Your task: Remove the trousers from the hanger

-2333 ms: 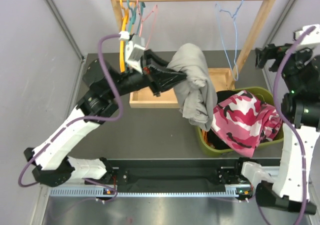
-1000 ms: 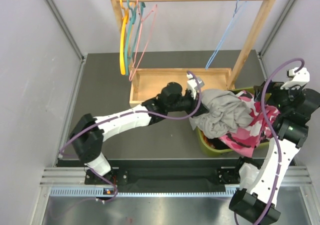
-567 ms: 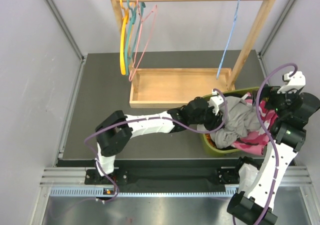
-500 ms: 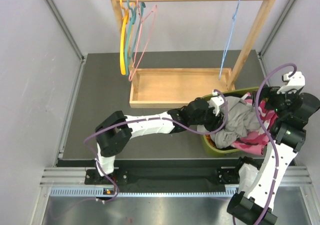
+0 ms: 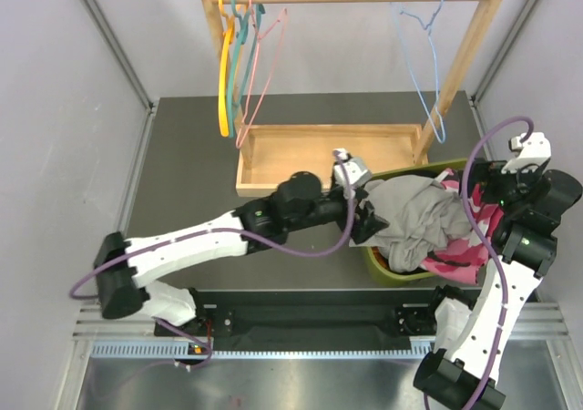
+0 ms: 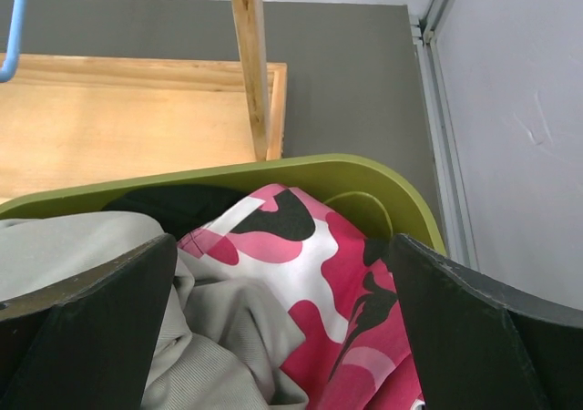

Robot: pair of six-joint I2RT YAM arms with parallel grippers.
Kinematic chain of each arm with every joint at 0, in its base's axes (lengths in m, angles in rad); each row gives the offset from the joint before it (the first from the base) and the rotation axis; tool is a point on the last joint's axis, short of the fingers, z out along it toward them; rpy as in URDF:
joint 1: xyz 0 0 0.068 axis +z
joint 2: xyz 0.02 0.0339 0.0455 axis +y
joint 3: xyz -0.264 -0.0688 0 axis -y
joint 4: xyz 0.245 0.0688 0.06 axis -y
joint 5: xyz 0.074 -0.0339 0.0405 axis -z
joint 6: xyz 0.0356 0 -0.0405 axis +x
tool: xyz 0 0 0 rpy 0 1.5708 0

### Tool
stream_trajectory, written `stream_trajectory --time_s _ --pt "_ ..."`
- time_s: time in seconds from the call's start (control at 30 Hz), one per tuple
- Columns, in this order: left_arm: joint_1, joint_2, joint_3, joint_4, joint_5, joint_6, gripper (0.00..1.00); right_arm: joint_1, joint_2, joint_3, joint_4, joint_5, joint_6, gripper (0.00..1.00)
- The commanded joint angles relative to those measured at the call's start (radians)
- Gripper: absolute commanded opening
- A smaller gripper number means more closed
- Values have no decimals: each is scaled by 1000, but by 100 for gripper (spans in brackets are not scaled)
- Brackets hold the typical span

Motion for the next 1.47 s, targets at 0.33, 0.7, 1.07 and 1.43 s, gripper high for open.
stream_trajectory --time_s 0.33,0.7,1.07,1.43 --pt "3 -596 -418 -253 -438 117 96 -12 -71 -2 59 114 4 100" --pt "513 -725 -485 -385 -443 -14 99 -12 -71 -44 154 225 176 100" --pt "903 -684 -478 -338 -507 -119 99 -12 -31 -62 198 374 222 100" --pt "903 -745 -539 -307 -513 -76 99 -12 -18 -76 212 389 202 100"
